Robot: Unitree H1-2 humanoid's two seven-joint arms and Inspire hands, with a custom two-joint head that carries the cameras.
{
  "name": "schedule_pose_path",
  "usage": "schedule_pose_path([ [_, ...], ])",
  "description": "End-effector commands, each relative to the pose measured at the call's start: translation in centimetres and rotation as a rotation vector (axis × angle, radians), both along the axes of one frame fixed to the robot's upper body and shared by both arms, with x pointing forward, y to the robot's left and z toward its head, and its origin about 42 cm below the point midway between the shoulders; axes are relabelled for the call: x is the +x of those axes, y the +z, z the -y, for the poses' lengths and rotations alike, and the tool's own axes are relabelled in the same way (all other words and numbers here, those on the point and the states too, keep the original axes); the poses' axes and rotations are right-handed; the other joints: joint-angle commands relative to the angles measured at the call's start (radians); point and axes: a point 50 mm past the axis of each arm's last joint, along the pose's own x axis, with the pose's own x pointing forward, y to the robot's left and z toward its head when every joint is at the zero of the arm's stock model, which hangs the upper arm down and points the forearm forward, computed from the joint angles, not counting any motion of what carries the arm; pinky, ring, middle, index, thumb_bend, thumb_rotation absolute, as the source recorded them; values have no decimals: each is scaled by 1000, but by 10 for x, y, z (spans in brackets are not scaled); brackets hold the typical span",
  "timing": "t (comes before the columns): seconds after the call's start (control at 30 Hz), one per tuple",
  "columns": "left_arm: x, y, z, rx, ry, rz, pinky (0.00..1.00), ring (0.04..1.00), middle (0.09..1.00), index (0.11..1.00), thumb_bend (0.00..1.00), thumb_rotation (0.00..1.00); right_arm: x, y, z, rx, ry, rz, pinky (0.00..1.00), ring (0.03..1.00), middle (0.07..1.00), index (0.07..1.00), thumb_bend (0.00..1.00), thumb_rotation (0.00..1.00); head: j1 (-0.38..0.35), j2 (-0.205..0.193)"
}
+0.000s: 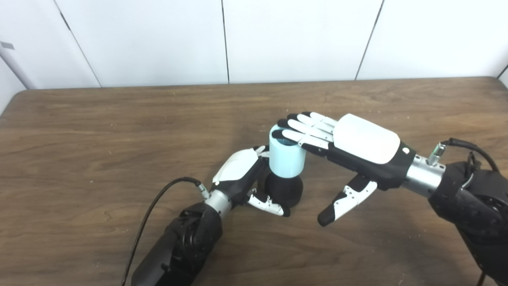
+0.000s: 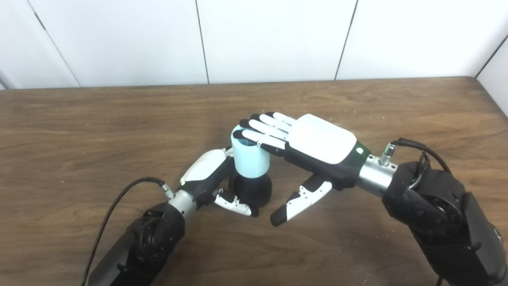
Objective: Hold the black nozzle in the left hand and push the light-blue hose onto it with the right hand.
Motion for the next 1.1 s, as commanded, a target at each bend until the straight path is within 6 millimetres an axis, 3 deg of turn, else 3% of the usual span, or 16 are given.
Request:
schedule_pose_path([
  [0.0,-16,-53,-22,153,30,-243,1000,999,874,481,522,46,-1,18,0,19,17,69,1000,1000,1000,965,663,993,0,2],
  [0.63,-15,-53,-24,162,25,-244,1000,999,874,481,522,46,2,36,-6,56,42,144,1000,1000,1000,965,659,992,7,6],
  [1.07,-15,-51,-27,166,24,-249,1000,999,874,481,522,46,-3,20,-4,39,25,99,1000,1000,1000,963,650,992,9,14],
])
